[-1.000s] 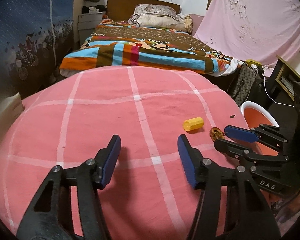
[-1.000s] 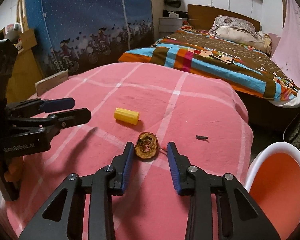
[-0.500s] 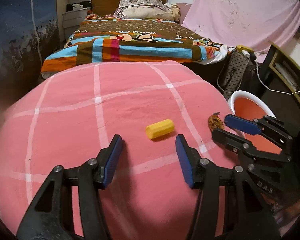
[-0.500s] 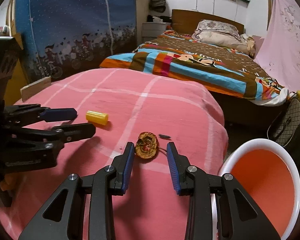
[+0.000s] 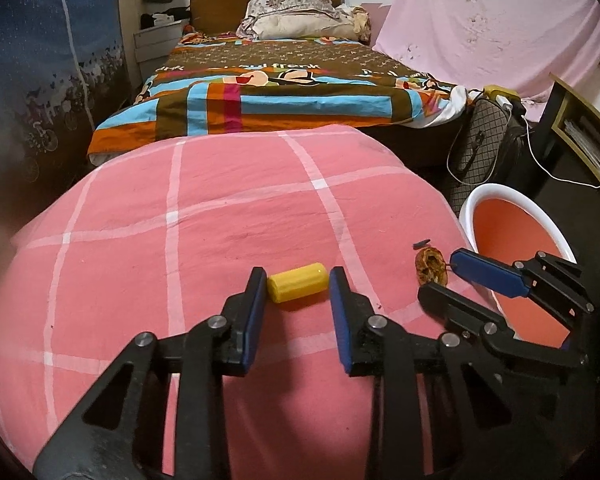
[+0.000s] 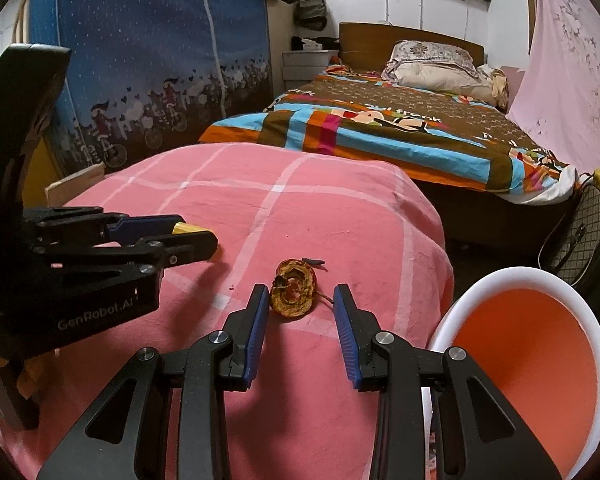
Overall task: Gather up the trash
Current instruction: 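Close right tool on orange peel while left tool grasps yellow cylinder, then carry the orange peel and yellow cylinder over the orange bucket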
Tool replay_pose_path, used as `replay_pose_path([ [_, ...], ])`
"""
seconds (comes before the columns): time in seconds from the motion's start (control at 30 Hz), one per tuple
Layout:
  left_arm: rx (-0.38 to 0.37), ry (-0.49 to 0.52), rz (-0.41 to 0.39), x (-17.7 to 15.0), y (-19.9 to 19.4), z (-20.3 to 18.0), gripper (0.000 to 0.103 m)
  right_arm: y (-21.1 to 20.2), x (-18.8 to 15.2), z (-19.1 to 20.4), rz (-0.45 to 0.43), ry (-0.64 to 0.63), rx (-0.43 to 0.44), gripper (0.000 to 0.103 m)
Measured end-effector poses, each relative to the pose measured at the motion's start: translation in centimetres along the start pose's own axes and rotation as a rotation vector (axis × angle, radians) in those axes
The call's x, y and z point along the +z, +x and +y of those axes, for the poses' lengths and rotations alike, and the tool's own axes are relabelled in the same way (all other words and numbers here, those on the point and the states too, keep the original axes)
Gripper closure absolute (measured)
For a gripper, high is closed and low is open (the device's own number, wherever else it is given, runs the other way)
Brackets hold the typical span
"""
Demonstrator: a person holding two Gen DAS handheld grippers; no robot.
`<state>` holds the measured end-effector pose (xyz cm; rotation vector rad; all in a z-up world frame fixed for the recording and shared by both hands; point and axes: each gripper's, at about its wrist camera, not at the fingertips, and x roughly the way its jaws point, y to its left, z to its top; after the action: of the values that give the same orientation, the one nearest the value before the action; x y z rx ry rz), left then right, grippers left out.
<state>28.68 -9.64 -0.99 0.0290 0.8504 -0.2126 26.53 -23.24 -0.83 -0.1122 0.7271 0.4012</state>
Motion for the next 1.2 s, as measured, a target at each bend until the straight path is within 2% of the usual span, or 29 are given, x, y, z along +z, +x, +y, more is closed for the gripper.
replay_pose_path([
  [0.13,-0.002,-0.004,-0.038,-0.2,-0.9,-0.2,0.087,-0.6,-0.2,-0.3,-0.027,0.011,-0.002,0.072],
  [0.3,-0.018,-0.001,-0.116,-0.5,-2.5,-0.6,0.087,-2.2,-0.2,-1.1,-0.104,0.047,-0.007,0.072],
  [0.5,-0.065,-0.001,-0.293,-1.3,-5.5,-1.8,0.087,-4.7,0.0,-2.4,-0.233,0.093,-0.032,0.072],
  [0.77,-0.101,0.066,-0.518,-1.3,-9.4,-4.6,0.087,-9.9,-0.1,-5.1,-0.467,0.17,-0.086,0.072],
  [0.9,-0.131,0.12,-0.572,-1.2,-10.3,-6.6,0.087,-12.2,-0.6,-6.2,-0.58,0.198,-0.119,0.072],
  [1.03,-0.167,0.171,-0.593,-1.4,-10.7,-8.6,0.087,-14.5,-1.5,-7.2,-0.679,0.216,-0.186,0.072],
  [1.2,-0.215,0.221,-0.615,-1.9,-11.0,-11.1,0.087,-16.1,-2.5,-8.5,-0.736,0.238,-0.244,0.072],
])
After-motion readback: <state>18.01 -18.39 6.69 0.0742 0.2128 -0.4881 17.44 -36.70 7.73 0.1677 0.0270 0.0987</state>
